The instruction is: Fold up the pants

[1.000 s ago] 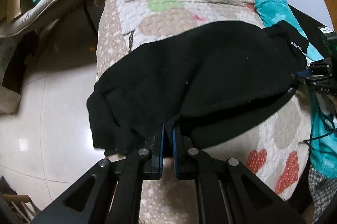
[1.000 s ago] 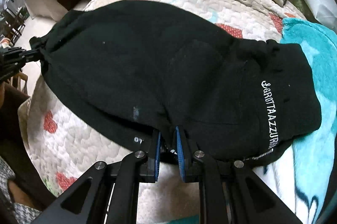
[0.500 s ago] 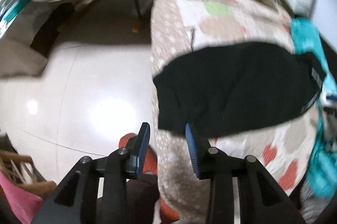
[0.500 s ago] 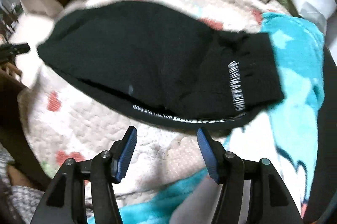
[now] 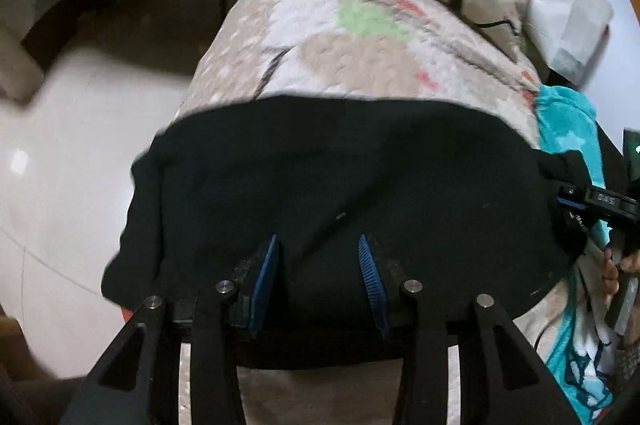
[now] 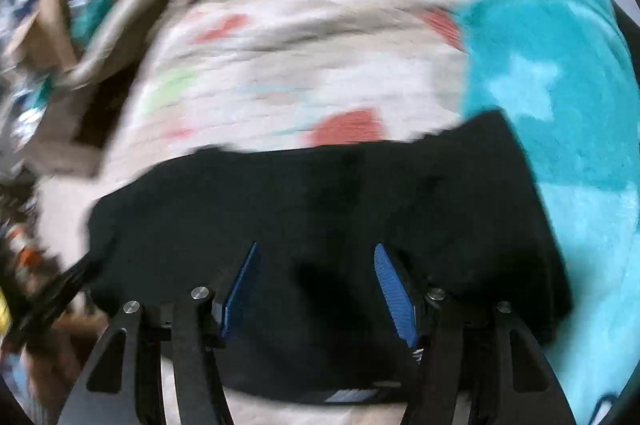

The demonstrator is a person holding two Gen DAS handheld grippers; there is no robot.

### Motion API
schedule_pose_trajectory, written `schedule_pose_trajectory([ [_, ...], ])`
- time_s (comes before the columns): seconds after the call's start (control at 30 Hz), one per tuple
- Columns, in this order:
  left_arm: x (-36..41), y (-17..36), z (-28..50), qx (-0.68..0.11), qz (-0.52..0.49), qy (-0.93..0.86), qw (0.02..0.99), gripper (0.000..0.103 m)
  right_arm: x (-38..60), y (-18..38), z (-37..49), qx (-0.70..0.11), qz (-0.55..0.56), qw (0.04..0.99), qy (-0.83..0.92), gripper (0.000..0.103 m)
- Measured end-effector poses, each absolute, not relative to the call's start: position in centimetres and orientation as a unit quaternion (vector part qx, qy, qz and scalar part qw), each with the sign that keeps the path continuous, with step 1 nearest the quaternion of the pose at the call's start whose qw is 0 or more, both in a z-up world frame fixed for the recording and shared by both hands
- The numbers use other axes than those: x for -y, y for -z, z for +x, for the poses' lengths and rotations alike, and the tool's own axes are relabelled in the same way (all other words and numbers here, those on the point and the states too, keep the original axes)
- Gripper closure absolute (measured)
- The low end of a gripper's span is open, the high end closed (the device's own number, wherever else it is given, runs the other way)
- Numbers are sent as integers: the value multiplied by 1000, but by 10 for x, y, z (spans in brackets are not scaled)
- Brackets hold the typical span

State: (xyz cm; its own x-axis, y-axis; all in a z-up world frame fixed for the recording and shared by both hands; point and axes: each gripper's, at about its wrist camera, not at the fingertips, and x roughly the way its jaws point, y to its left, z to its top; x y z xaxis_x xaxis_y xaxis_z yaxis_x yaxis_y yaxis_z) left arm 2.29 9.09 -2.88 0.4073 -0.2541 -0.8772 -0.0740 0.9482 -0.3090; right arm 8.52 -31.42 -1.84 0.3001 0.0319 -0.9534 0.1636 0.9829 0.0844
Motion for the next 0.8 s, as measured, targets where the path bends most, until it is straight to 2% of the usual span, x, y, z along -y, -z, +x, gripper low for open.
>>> schedule_pose_trajectory([
  [0.03,-96,32,21,-536,-160,56,827,63,327,21,84,-590,95,800,62,81],
  [0.07,-102,34,19,-529,-177,63,828,63,350,23,79,-584,143,795,79,95],
  [0.1,-108,36,18,-525,-195,66,826,63,363,23,75,-580,178,791,85,103],
  [0.17,-120,39,18,-520,-235,67,818,63,392,24,66,-557,296,773,74,103],
  [0.2,-125,40,18,-518,-255,70,814,63,394,24,65,-553,311,770,71,103],
  [0.27,-140,43,18,-511,-302,69,802,63,389,22,66,-554,301,773,70,103],
  [0.37,-169,45,13,-495,-360,40,790,63,365,12,67,-552,227,798,82,103],
  [0.5,-218,52,-3,-478,-425,-52,767,61,351,-3,70,-538,161,823,85,99],
  [0.57,-238,61,-14,-481,-439,-113,750,61,336,-16,74,-521,128,841,70,87],
  [0.6,-242,65,-18,-483,-451,-124,740,61,325,-24,77,-514,117,848,59,68],
  [0.67,-247,73,-26,-484,-478,-133,721,61,297,-41,81,-495,90,864,23,48],
  [0.8,-237,64,-38,-459,-501,-125,723,61,225,-46,104,-502,33,861,-70,46],
])
